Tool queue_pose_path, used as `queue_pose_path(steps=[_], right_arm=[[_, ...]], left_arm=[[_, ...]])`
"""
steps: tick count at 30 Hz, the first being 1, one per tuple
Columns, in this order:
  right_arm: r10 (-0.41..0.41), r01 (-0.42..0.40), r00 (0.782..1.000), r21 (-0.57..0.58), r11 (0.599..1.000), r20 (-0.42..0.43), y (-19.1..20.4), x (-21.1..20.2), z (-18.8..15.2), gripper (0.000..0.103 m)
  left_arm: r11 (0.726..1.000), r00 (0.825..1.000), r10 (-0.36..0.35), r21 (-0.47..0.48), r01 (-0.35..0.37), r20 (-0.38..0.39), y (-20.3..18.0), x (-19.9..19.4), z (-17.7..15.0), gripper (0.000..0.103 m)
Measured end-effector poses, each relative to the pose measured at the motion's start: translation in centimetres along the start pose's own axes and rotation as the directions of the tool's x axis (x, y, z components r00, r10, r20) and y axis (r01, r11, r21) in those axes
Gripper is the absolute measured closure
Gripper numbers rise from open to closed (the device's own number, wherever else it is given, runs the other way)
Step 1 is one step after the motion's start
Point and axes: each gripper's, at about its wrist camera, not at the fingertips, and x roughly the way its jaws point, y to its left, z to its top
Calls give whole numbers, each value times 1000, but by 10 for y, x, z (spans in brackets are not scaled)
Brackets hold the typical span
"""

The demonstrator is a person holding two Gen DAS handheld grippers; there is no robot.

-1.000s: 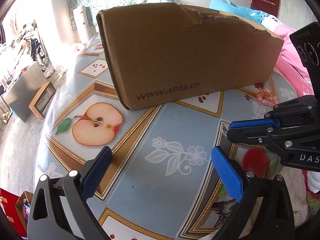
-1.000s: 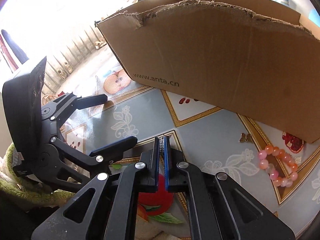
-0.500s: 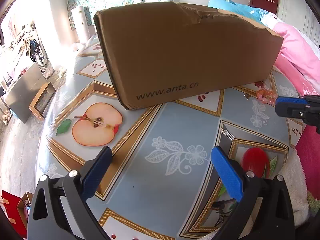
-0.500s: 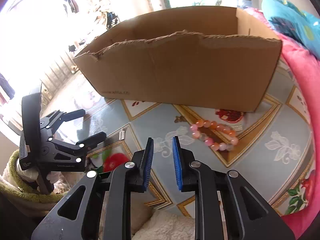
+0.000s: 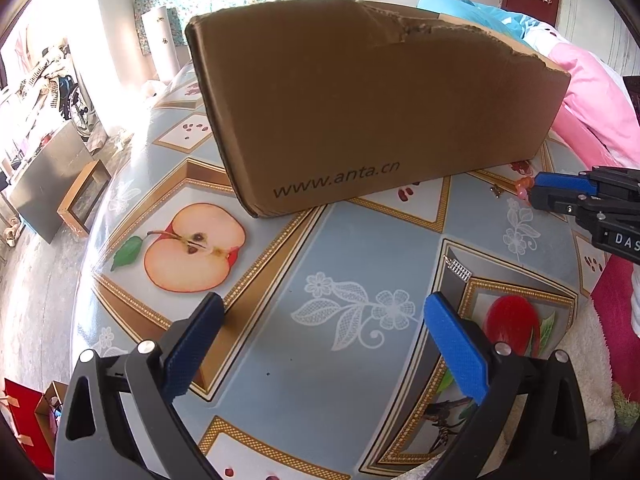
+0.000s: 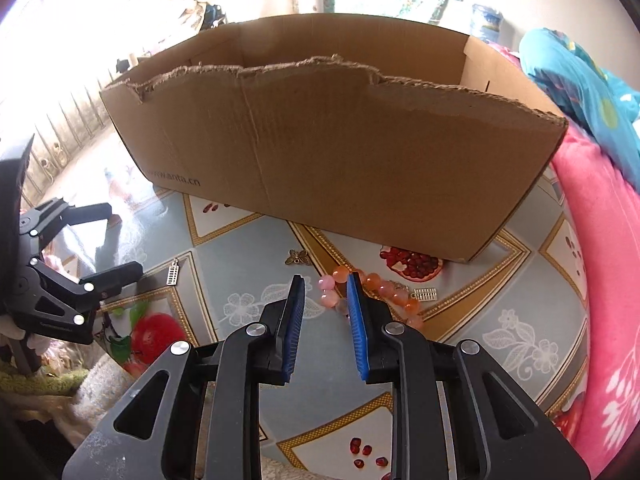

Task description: Organize jewelry

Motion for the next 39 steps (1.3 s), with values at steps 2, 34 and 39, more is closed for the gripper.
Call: queue_pose_path(steps=[2, 34, 39], right_arm=[[-27, 27, 999, -23, 999, -19, 2, 6, 0, 84], [384, -387, 921, 30, 922, 61, 78, 18, 77, 91], [361, -370, 928, 102, 924, 93, 45, 8, 56, 82]], left_arm=[[1000, 1000, -2, 2, 2, -1, 0, 1, 1, 4], [999, 993, -33, 6, 33, 111, -7, -42, -28, 4], [996, 988, -77, 58, 70, 132, -22, -44, -25, 5]])
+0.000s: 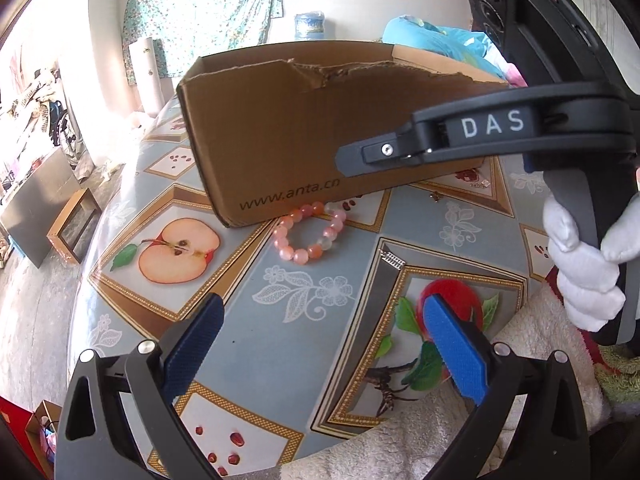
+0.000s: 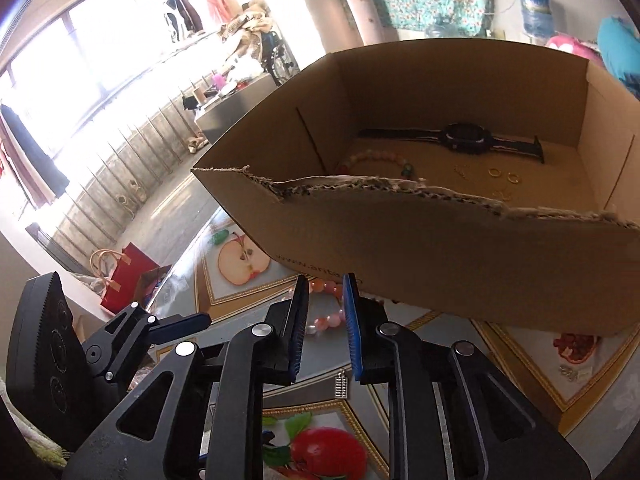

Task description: Organize jewelry

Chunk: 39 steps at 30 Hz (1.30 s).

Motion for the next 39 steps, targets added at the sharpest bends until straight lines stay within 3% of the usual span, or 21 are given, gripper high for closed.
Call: queue_pose_path(steps=[7, 10, 12, 15, 21, 31, 36, 39], right_arm=[[-53, 48, 998, 187, 981, 19, -56, -41, -44, 78], [-67, 65, 998, 224, 972, 2, -65, -45, -62, 78], [-62, 61, 998, 234, 970, -4, -66, -46, -69, 78], [-49, 49, 999, 231, 972, -6, -66, -42, -70, 78], [-46, 43, 999, 204, 978, 9, -67, -43, -68, 78], [-80, 74, 997, 231, 970, 15, -81, -51, -76, 78], [-76, 70, 997, 233, 970, 19, -85, -54, -77, 78], [-68, 61, 997, 228, 972, 24, -85, -53, -76, 78]], left_arm=[[993, 998, -69, 100, 68, 8, -24, 10, 16, 12], [991, 996, -82, 104, 85, -35, -26, 19, 21, 26], [990, 994, -91, 102, 97, -60, -27, 24, 23, 42], [989, 990, -111, 85, 118, -89, -25, 31, 24, 58], [985, 988, -124, 107, 134, -92, -37, 39, 31, 79], [958, 982, -166, 221, 181, -84, -71, 50, 32, 82], [941, 992, -107, 315, 122, -64, -80, 45, 32, 82], [943, 992, -86, 314, 112, -98, -81, 49, 34, 82]])
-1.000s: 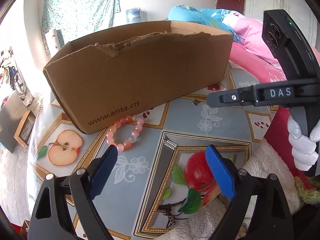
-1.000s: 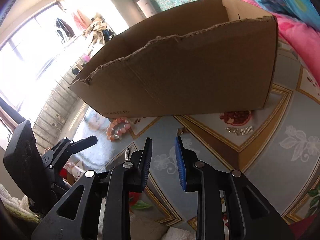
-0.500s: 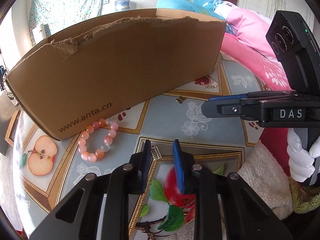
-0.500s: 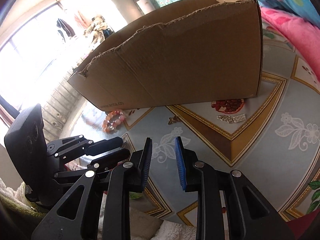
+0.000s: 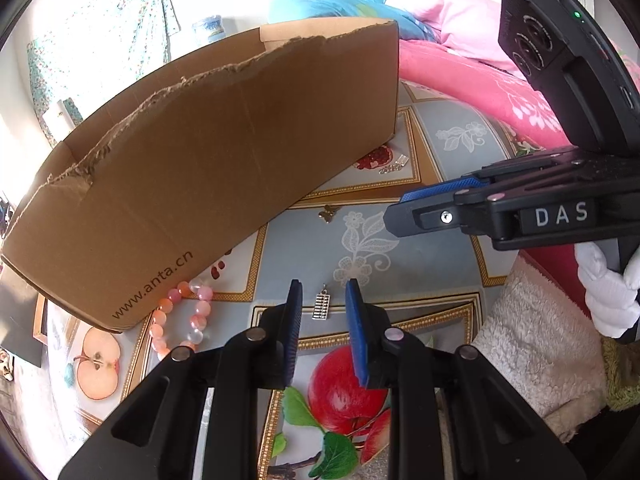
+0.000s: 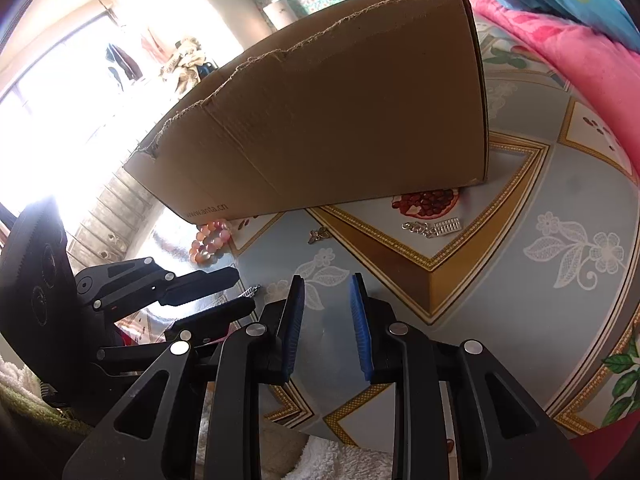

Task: Organize jewelry
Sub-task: 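Lower the left gripper onto the small silver charm and close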

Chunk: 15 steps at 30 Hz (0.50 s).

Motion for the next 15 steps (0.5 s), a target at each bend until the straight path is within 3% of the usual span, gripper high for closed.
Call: queue_pose_path(steps=[6, 11, 15], right_arm=[[-3, 3, 1000, -10, 1000, 12, 1, -2, 1, 78], [-8, 8, 1000, -3, 1000, 21, -2, -5, 1, 78], [-11, 11, 999, 0, 1000, 31, -1, -7, 1, 78]], left_arm=[[995, 997, -58, -79, 54, -47, 11, 4, 5, 89], [995, 996, -64, -81, 59, -55, 17, 6, 9, 99], [994, 997, -69, -87, 65, -43, 18, 5, 8, 99]])
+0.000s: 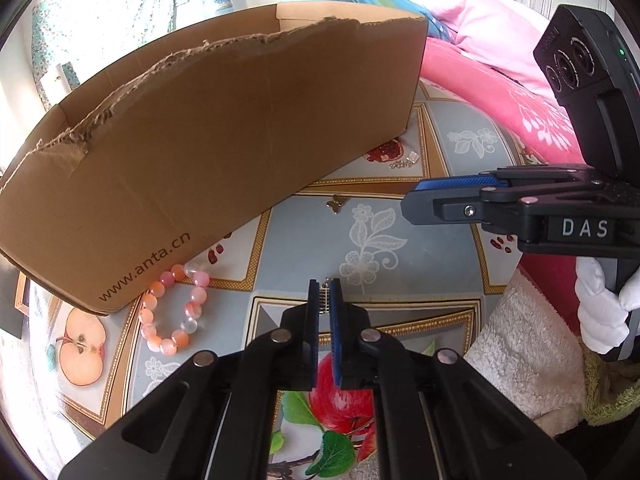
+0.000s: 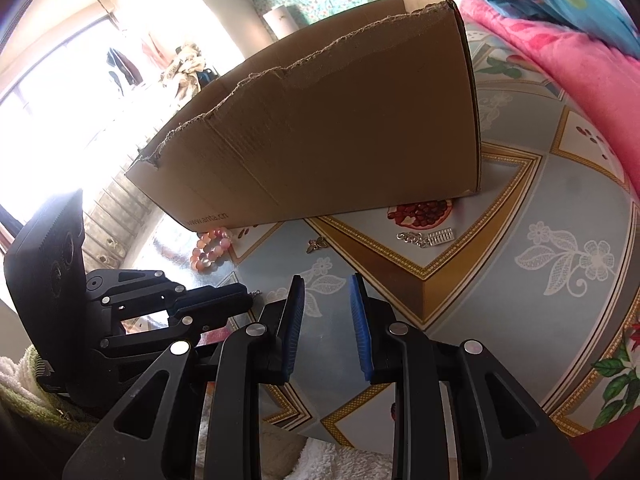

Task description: Organize jewelry

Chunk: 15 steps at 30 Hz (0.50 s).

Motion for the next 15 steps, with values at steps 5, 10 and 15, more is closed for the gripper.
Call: queue_pose_path(steps=[5, 10, 15], right_arm=[[-18, 18, 1000, -29, 999, 12, 8, -1, 1, 78], [-52, 54, 998, -101, 993, 19, 22, 5, 3, 78], [-120, 122, 993, -190, 974, 23, 36, 23, 7, 78]], left_arm=[[999, 999, -19, -44, 21, 29, 8, -8, 0, 99], [996, 998, -10, -89, 16, 67, 19, -18, 1, 99], [992, 996, -12, -120, 23, 93, 26, -23, 1, 99]])
